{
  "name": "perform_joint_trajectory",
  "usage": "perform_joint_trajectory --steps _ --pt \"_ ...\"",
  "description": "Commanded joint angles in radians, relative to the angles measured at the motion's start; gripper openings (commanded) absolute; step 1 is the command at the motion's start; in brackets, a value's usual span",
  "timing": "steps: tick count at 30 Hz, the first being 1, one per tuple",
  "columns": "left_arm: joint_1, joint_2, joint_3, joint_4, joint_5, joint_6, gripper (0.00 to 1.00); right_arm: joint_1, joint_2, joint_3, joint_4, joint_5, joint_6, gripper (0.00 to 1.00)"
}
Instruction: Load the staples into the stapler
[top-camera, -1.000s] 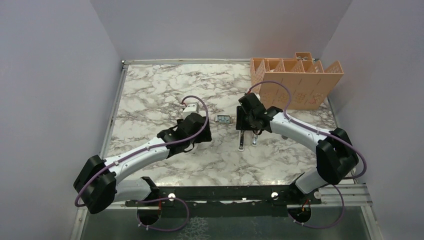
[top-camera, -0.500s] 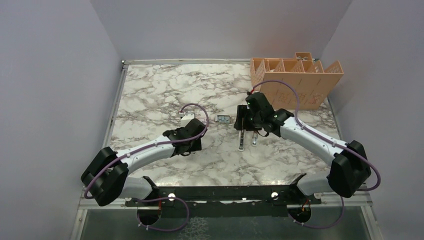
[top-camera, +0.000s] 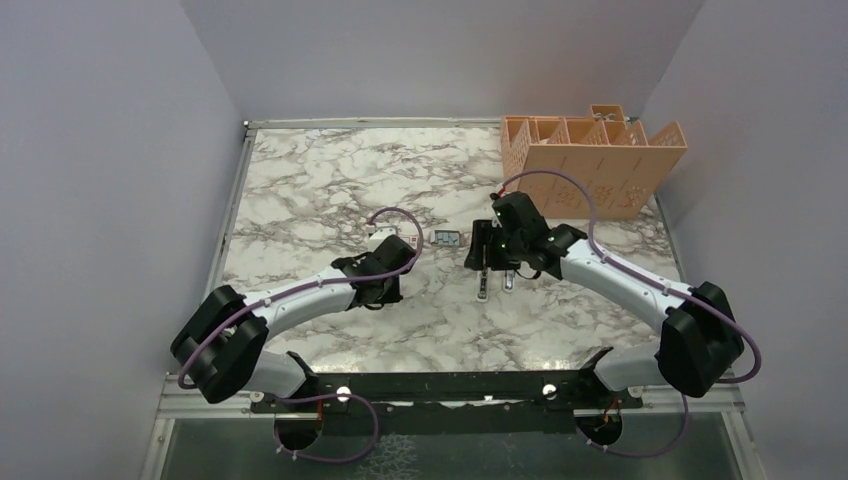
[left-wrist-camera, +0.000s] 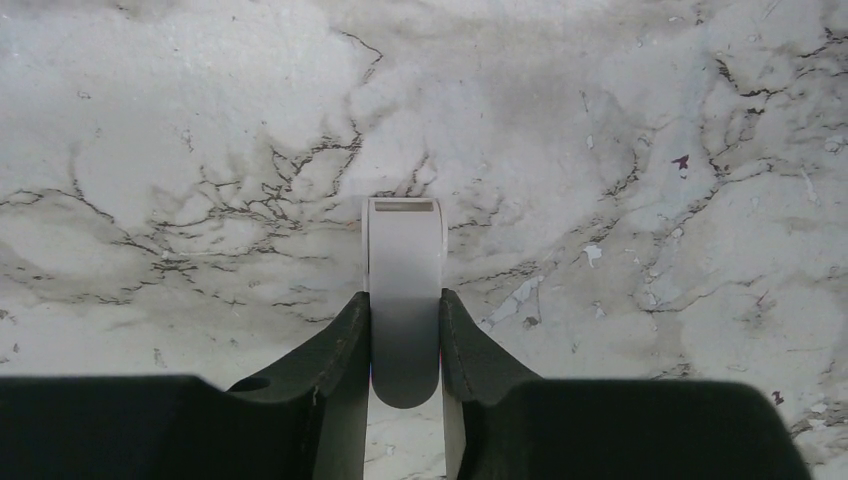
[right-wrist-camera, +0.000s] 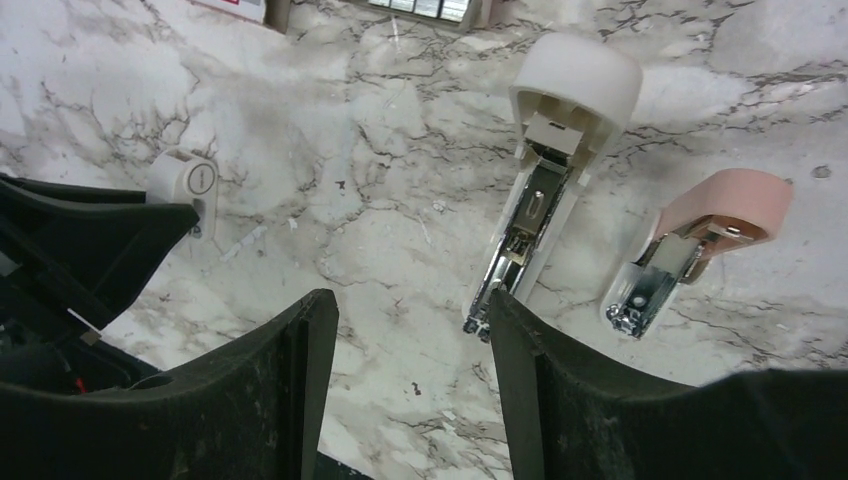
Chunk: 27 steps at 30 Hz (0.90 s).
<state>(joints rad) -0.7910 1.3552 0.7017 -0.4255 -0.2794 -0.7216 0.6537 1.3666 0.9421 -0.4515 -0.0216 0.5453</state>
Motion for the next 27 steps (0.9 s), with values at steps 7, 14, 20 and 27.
perform_joint_trajectory --steps 7,14,20,27 --pt "0.007 0.019 0.067 0.054 0.202 -0.033 0.19 0.058 -0.002 -0.106 0.213 -0.280 0.032 0.55" --pt "0.012 0.011 0.074 0.091 0.268 -0.066 0.19 0.196 0.127 -0.110 0.316 -0.320 0.118 0.53" --pt "0.024 0.016 0.074 0.116 0.317 -0.078 0.18 0.214 0.208 -0.097 0.356 -0.325 0.162 0.53" --pt "0.056 0.004 0.053 0.151 0.389 -0.101 0.17 0.213 0.254 -0.115 0.441 -0.328 0.220 0.50"
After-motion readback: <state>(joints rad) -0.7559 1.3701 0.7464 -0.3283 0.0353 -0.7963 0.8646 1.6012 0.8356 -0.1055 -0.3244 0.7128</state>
